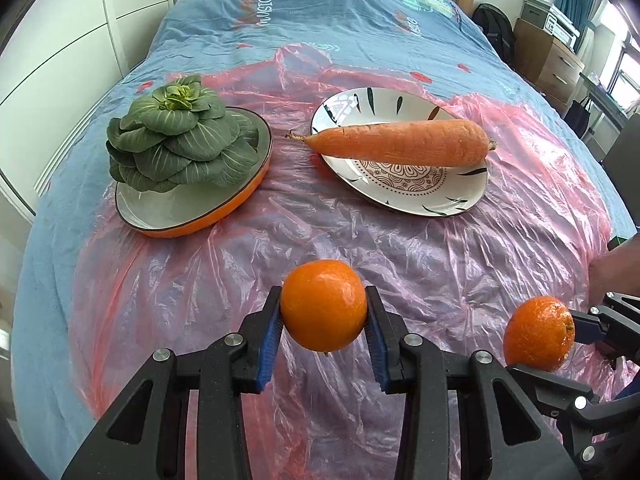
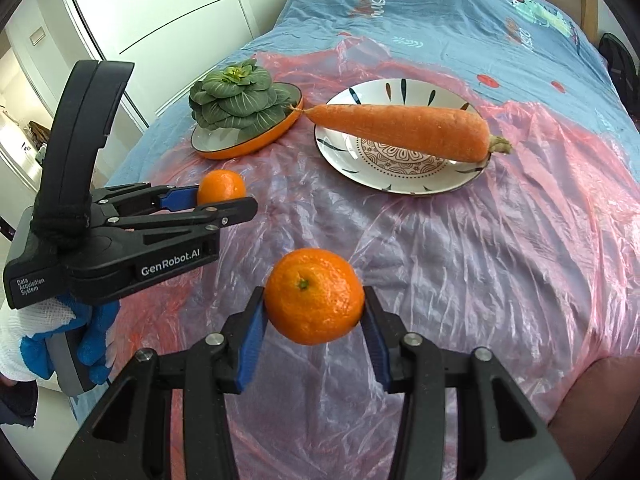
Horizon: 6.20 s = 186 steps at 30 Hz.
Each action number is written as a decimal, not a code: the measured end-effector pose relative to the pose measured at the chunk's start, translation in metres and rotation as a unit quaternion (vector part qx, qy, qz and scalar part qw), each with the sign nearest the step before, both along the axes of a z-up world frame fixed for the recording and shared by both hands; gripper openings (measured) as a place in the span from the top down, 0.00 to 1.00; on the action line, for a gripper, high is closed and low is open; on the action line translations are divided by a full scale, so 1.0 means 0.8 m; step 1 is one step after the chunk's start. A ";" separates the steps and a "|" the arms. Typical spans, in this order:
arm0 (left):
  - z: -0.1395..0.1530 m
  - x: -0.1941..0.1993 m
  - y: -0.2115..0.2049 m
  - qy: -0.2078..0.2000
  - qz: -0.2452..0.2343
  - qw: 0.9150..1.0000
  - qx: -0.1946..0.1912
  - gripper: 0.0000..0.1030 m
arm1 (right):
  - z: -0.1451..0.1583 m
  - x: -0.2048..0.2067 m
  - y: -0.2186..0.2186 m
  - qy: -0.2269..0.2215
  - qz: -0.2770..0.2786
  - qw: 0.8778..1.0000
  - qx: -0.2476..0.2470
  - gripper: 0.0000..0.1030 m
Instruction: Organize fruits
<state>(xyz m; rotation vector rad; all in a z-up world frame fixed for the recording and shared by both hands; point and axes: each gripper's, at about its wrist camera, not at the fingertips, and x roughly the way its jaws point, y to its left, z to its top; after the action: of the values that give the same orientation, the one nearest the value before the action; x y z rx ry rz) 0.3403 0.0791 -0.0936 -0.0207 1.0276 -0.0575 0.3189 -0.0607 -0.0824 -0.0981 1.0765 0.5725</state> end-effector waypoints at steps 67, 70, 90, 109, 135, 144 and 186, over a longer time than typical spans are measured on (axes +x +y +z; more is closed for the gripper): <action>0.077 -0.189 -0.676 0.012 -0.348 0.936 -0.049 0.67 | 0.072 -0.190 -0.652 -0.022 -0.333 0.941 -0.045 0.54; 0.074 -0.155 -0.702 -0.004 -0.324 0.945 -0.044 0.67 | 0.066 -0.154 -0.674 -0.032 -0.334 0.941 -0.050 0.54; -0.029 -0.015 -0.746 0.023 -0.166 0.986 0.002 0.67 | -0.029 -0.027 -0.729 -0.013 -0.312 0.948 -0.055 0.54; -0.030 -0.019 -0.750 0.034 -0.181 0.983 0.005 0.66 | -0.032 -0.030 -0.723 -0.007 -0.311 0.947 -0.074 0.51; 0.045 -0.100 -0.735 -0.018 -0.235 0.971 -0.033 0.51 | 0.053 -0.121 -0.722 -0.068 -0.381 0.918 -0.091 0.35; 0.071 -0.172 -0.710 -0.028 -0.286 0.957 -0.052 0.46 | 0.069 -0.179 -0.707 -0.068 -0.418 0.900 -0.101 0.22; 0.106 -0.407 -0.150 -0.148 -0.039 0.988 0.012 0.26 | 0.087 -0.361 -0.209 -0.130 -0.191 0.971 -0.066 0.00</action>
<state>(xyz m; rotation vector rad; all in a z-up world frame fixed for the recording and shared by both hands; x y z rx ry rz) 0.0146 -0.0410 -0.0089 0.0492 0.7326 -0.1157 0.0298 -0.2281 -0.0132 -0.0767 0.8483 0.1333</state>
